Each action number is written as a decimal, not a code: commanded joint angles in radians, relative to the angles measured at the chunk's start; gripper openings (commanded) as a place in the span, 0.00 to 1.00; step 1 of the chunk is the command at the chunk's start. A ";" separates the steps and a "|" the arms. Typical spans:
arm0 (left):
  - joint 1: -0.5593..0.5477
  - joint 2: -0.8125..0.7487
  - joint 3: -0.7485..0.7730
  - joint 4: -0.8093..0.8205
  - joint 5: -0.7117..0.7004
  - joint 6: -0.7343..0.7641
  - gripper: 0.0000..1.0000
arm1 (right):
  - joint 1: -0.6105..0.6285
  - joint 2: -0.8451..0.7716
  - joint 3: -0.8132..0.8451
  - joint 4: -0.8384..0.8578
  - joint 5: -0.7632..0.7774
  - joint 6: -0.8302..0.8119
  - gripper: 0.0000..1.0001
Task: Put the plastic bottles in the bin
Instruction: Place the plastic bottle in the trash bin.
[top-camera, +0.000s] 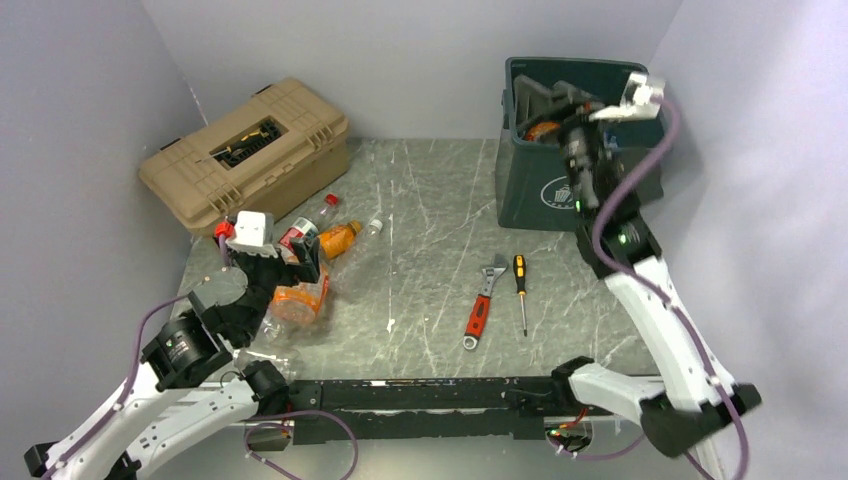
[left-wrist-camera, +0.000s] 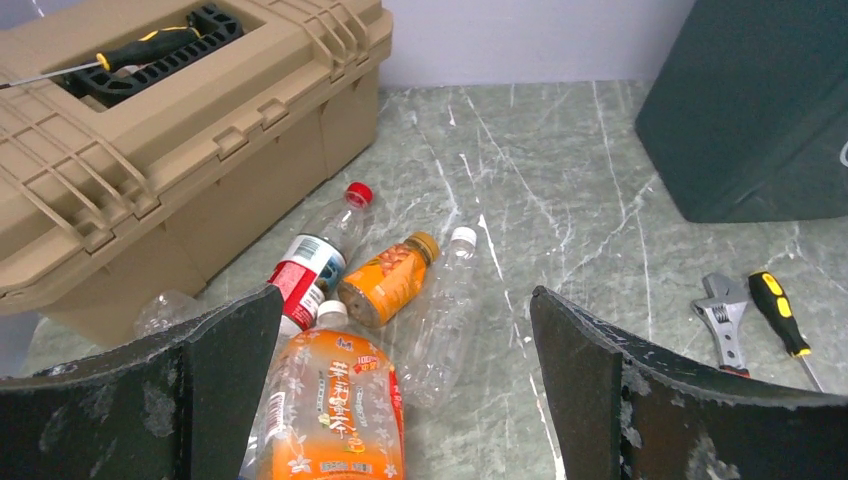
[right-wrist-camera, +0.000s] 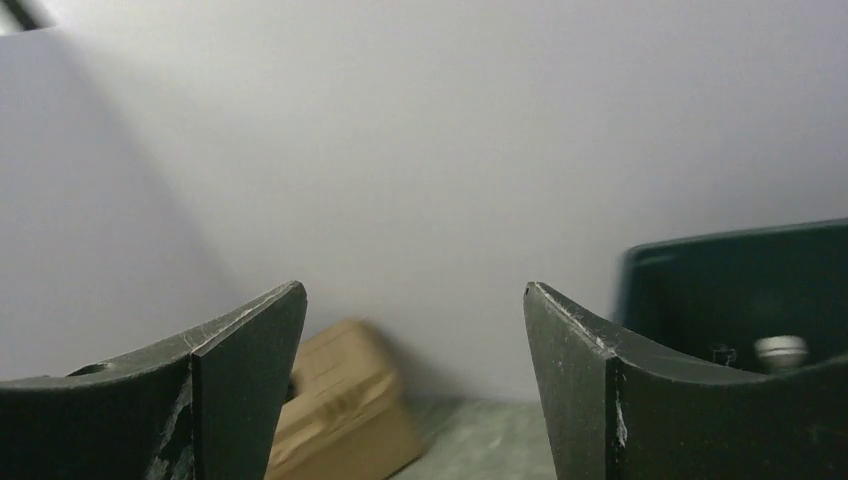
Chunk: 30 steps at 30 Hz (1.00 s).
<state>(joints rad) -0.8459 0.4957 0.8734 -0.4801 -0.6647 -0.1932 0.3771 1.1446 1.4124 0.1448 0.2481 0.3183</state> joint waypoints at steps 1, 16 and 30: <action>0.001 0.051 0.016 0.006 -0.046 -0.036 1.00 | 0.117 -0.127 -0.224 0.083 -0.186 0.128 0.83; 0.111 0.558 0.213 -0.163 0.255 -0.030 0.99 | 0.356 -0.351 -0.966 0.052 -0.152 0.307 0.80; 0.306 1.172 0.491 -0.292 0.537 0.020 0.95 | 0.356 -0.381 -1.156 0.111 -0.233 0.342 0.80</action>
<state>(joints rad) -0.5529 1.5784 1.2819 -0.7067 -0.1890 -0.1993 0.7319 0.7933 0.2607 0.1741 0.0582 0.6514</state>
